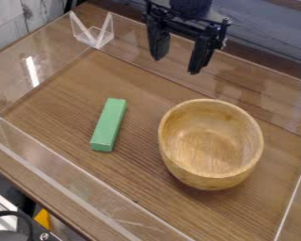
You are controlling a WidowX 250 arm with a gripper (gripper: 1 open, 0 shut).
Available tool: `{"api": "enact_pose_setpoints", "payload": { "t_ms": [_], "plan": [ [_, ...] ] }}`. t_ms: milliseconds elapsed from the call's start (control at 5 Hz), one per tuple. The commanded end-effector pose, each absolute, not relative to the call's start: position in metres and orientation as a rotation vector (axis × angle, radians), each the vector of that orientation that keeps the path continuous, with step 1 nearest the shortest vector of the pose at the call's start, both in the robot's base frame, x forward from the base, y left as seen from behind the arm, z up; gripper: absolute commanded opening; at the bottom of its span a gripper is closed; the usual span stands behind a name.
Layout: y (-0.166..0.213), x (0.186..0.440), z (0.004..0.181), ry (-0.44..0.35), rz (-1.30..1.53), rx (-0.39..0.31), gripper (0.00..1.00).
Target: Put the green block in the brown bowl
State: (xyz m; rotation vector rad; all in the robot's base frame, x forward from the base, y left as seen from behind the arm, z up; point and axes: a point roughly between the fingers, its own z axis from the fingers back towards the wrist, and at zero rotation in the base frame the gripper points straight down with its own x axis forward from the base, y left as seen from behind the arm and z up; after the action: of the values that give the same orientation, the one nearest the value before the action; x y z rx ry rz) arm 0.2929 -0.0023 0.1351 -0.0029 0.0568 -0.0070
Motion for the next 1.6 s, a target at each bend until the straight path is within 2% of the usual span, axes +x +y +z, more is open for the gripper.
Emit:
{"api": "enact_pose_setpoints", "payload": {
  "t_ms": [0, 200, 600, 800, 1400],
  "plan": [
    [0.006, 0.286, 0.133, 0.059, 0.058, -0.01, 1.0],
    [0.025, 0.27, 0.123, 0.076, 0.161, -0.023, 1.0],
    [0.083, 0.232, 0.103, 0.045, 0.433, -0.019, 1.0],
    [0.089, 0.224, 0.091, 0.028, 0.479, -0.023, 1.0],
    [0.075, 0.228, 0.071, 0.02, 0.503, -0.02, 1.0]
  ]
}}
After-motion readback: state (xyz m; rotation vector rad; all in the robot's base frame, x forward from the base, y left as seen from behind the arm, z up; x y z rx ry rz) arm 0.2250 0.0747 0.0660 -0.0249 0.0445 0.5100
